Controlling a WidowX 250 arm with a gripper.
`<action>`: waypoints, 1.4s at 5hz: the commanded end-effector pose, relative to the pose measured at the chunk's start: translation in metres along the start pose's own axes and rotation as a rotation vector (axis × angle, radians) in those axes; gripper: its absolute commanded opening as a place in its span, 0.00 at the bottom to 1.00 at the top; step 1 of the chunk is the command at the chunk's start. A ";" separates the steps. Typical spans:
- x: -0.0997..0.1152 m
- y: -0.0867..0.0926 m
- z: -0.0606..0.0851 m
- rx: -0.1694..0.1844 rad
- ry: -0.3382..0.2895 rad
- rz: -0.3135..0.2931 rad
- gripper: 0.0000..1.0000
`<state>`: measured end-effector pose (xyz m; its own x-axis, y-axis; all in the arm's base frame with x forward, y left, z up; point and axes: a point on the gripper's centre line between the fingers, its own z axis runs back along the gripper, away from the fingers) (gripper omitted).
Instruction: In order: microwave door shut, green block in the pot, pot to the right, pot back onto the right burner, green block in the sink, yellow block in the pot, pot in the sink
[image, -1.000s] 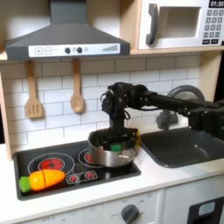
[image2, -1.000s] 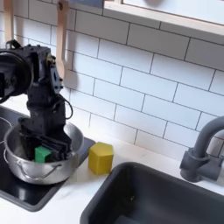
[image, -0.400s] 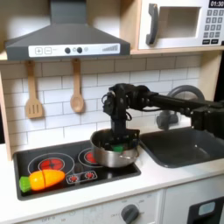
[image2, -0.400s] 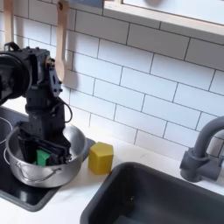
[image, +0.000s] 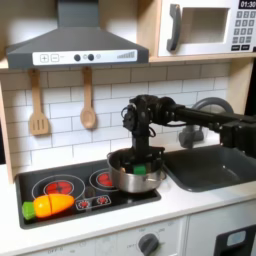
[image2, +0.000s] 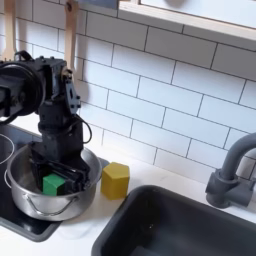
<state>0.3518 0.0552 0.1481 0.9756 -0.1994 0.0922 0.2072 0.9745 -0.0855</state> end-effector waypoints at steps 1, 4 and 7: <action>-0.001 0.008 0.002 0.023 0.007 0.045 1.00; 0.005 0.024 0.015 0.079 0.015 0.110 1.00; 0.004 0.050 0.015 0.092 0.024 0.158 1.00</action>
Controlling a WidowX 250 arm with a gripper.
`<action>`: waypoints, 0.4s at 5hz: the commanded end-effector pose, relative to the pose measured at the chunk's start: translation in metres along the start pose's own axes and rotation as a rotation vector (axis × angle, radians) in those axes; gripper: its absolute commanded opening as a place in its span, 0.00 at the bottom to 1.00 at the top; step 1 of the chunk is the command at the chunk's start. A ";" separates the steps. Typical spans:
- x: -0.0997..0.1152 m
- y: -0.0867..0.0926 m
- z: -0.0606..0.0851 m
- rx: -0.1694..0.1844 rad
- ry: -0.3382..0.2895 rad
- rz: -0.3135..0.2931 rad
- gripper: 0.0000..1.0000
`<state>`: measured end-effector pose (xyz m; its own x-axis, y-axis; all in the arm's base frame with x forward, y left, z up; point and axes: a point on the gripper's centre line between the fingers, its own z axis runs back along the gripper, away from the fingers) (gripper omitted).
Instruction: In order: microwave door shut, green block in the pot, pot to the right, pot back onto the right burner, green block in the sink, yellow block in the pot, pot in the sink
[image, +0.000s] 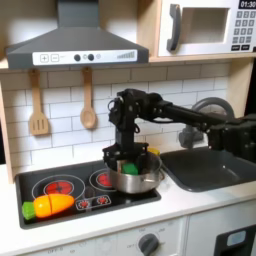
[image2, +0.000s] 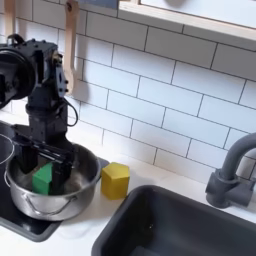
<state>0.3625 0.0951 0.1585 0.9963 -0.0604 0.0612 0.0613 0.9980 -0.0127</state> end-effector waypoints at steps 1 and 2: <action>0.001 0.022 0.001 0.017 -0.002 0.044 1.00; 0.001 0.026 0.002 0.021 0.000 0.047 1.00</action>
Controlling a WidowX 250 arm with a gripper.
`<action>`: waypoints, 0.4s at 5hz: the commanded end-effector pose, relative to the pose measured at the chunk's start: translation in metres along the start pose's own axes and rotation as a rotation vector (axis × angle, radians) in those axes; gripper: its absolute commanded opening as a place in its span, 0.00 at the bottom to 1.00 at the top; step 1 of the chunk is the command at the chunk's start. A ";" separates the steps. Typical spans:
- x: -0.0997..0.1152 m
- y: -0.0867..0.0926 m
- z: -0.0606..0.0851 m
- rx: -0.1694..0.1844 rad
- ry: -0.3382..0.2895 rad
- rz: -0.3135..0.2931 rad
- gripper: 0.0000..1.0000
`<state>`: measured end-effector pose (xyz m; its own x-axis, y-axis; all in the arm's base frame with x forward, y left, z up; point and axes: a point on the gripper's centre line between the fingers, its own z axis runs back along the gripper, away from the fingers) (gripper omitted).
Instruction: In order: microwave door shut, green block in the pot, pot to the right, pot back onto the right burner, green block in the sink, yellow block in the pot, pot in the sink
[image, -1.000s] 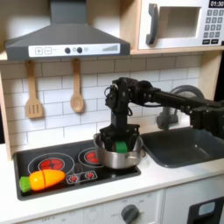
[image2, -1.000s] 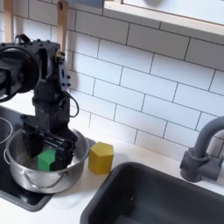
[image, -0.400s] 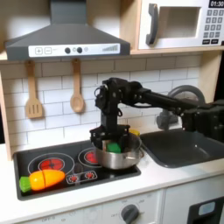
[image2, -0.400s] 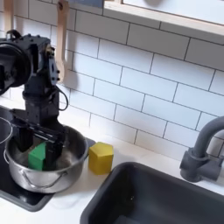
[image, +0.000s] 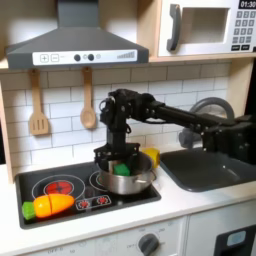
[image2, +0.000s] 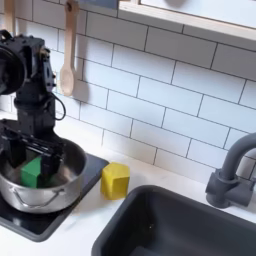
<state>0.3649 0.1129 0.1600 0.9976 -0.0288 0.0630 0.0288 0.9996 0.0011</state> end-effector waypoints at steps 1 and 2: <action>0.003 0.019 -0.001 0.011 0.001 0.031 1.00; 0.004 0.033 -0.001 0.026 0.004 0.052 1.00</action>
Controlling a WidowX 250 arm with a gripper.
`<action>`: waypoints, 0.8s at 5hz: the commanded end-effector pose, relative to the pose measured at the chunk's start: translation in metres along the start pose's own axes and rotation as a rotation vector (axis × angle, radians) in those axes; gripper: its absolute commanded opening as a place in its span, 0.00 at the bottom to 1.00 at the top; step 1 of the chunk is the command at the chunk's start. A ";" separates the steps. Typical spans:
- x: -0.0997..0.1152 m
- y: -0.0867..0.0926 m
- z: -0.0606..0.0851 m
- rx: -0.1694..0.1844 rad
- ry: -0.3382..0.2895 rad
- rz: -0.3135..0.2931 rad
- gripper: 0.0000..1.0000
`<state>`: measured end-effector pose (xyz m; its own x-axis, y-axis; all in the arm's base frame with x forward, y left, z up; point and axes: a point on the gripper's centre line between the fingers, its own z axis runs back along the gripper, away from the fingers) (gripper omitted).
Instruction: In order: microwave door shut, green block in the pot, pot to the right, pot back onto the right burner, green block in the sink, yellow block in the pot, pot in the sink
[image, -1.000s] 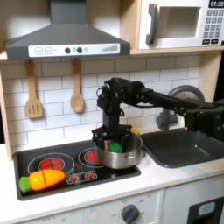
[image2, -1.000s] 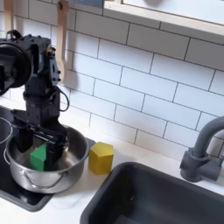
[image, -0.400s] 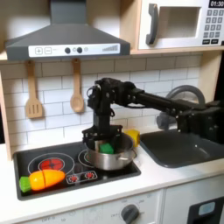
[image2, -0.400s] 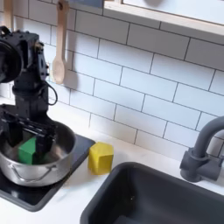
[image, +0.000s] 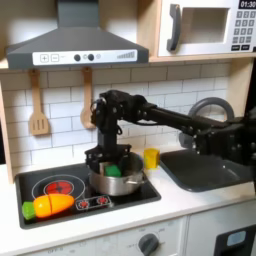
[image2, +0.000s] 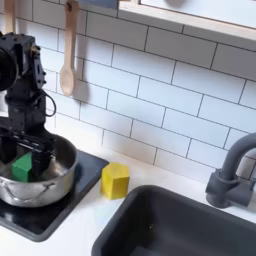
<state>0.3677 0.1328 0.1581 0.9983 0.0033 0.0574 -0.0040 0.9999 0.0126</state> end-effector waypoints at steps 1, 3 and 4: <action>0.004 0.019 -0.001 0.015 -0.003 0.030 1.00; 0.004 0.033 -0.001 0.032 -0.003 0.047 1.00; 0.004 0.039 0.000 0.039 -0.009 0.056 1.00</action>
<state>0.3714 0.1722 0.1587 0.9959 0.0602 0.0674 -0.0634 0.9969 0.0470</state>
